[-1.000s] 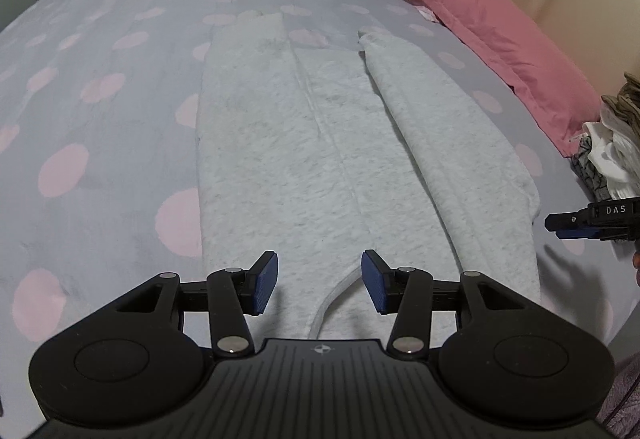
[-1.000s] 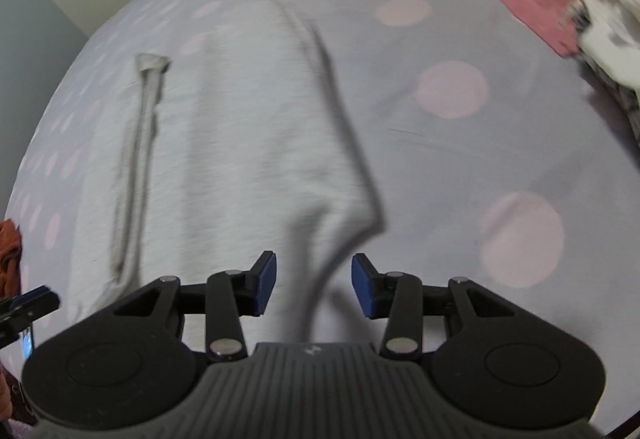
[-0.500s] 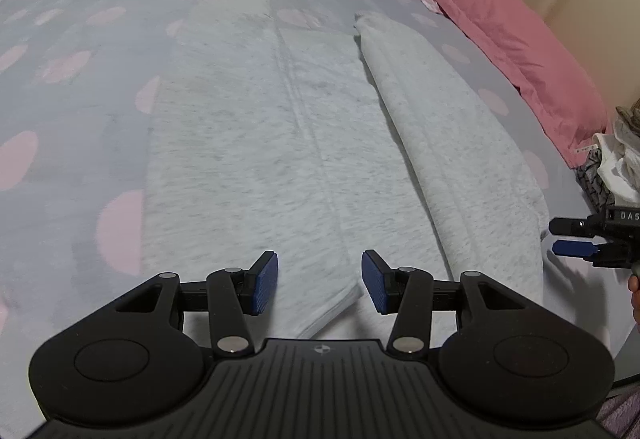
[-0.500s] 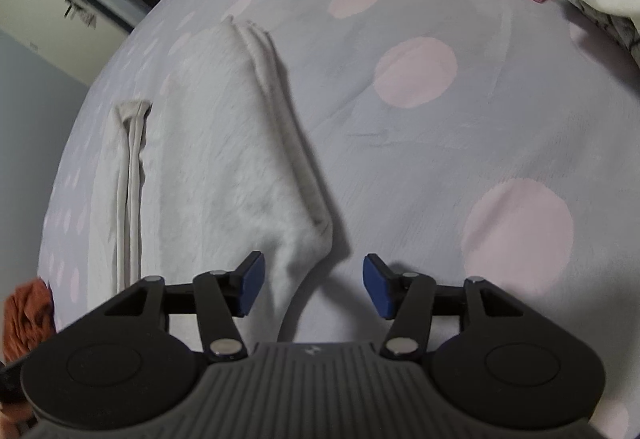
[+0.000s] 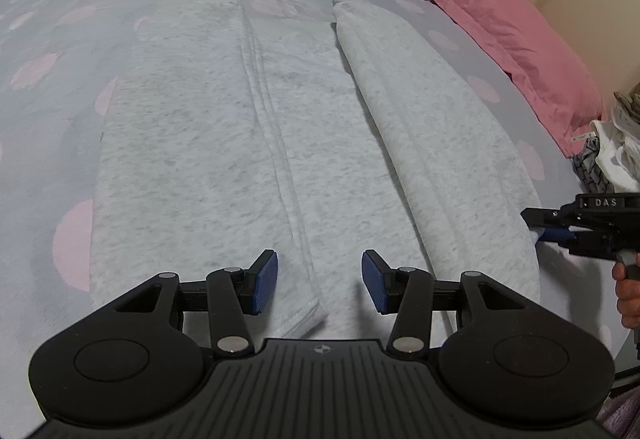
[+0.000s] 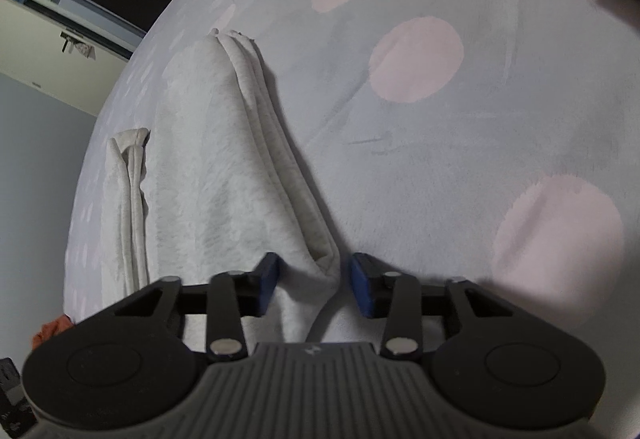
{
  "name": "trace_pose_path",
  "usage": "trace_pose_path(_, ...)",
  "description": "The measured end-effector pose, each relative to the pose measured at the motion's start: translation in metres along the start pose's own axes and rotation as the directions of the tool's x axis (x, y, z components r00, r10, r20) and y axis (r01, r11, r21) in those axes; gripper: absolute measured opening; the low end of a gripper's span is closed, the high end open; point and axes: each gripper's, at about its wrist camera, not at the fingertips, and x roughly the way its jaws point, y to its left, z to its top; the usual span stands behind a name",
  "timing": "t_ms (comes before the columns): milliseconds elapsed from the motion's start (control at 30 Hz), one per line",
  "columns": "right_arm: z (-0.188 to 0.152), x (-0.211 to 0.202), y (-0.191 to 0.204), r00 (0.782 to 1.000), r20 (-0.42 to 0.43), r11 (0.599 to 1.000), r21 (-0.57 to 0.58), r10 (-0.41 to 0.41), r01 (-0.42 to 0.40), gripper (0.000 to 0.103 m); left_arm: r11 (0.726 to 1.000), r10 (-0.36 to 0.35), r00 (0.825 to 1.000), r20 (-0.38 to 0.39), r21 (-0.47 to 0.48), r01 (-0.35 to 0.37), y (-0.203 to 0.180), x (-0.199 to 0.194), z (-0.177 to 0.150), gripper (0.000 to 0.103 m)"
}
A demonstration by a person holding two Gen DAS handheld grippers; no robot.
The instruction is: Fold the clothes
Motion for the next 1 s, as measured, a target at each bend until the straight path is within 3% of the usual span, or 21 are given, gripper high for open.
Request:
trace_pose_path(100,0.0,0.001,0.005,1.0,0.015,1.0,-0.02,-0.01,0.01,0.021,1.0,0.003,1.0,-0.002,0.019,-0.003,0.0,-0.004,-0.004,0.045)
trace_pose_path(200,0.0,-0.002,0.014,0.999,0.031,0.999,-0.041,-0.027,0.029,0.018,1.0,-0.002,1.0,-0.003,0.017,0.003,0.002,-0.01,-0.008,0.045)
trace_pose_path(367,-0.005,-0.01,0.057,0.986,0.078,0.957,-0.241,-0.148,0.162,0.017,1.0,-0.003,1.0,-0.001,-0.006,0.003,0.01,-0.021,-0.012,0.045)
trace_pose_path(533,-0.024,-0.008,0.109,0.95,0.172,0.821,-0.478,-0.261,0.312,0.017,0.999,0.004,1.0,0.023,-0.033,-0.003,0.018,-0.034,-0.011,0.045)
trace_pose_path(667,-0.044,-0.006,0.146,0.931,0.249,0.711,-0.601,-0.267,0.365,0.016,0.998,0.015,0.999,0.033,-0.059,-0.013,0.025,-0.04,-0.008,0.045)
trace_pose_path(833,-0.068,-0.003,0.191,0.929,0.3,0.605,-0.706,-0.217,0.369,0.016,0.997,0.017,0.999,0.034,-0.074,-0.015,0.034,-0.041,-0.008,0.045)
trace_pose_path(1000,-0.101,0.009,0.233,0.944,0.296,0.488,-0.809,-0.143,0.328,0.015,0.995,0.02,0.999,0.034,-0.103,-0.016,0.046,-0.042,-0.01,0.045)
